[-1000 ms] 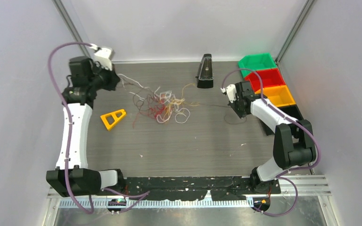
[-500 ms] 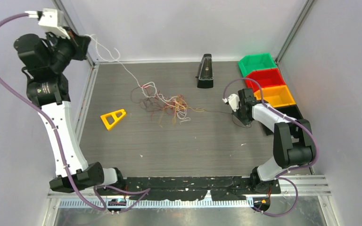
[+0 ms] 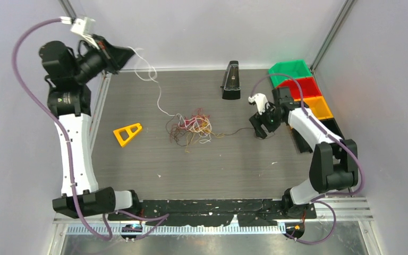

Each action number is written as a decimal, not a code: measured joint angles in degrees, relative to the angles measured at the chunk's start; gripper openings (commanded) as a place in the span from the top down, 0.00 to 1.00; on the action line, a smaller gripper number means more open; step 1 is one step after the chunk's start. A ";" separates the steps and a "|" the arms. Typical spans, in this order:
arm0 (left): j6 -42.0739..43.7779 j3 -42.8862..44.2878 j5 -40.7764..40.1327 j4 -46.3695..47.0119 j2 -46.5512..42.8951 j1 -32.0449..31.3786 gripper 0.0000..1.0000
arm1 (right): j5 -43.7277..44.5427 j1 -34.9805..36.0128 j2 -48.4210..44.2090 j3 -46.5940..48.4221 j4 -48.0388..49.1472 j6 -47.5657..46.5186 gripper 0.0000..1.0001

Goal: Untangle the cables

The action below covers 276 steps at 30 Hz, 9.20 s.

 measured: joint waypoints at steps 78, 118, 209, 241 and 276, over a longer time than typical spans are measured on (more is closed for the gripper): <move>-31.32 9.90 -5.92 27.52 -0.31 -3.80 1.00 | -23.50 39.21 14.19 35.71 44.35 39.60 0.89; -9.09 -31.21 4.26 16.26 0.94 -28.63 1.00 | -17.94 21.03 -9.51 33.86 39.21 46.80 0.95; -7.43 -34.25 0.42 25.66 6.56 -30.14 0.00 | 3.69 -40.39 -14.53 19.34 5.44 13.03 0.95; -6.47 -37.20 2.43 22.27 6.56 -27.91 0.01 | 4.57 -40.87 3.54 0.66 8.28 -1.09 0.75; 1.20 -44.54 -2.16 1.31 5.31 -23.54 0.23 | -16.83 5.49 -1.70 17.86 -7.76 11.02 0.17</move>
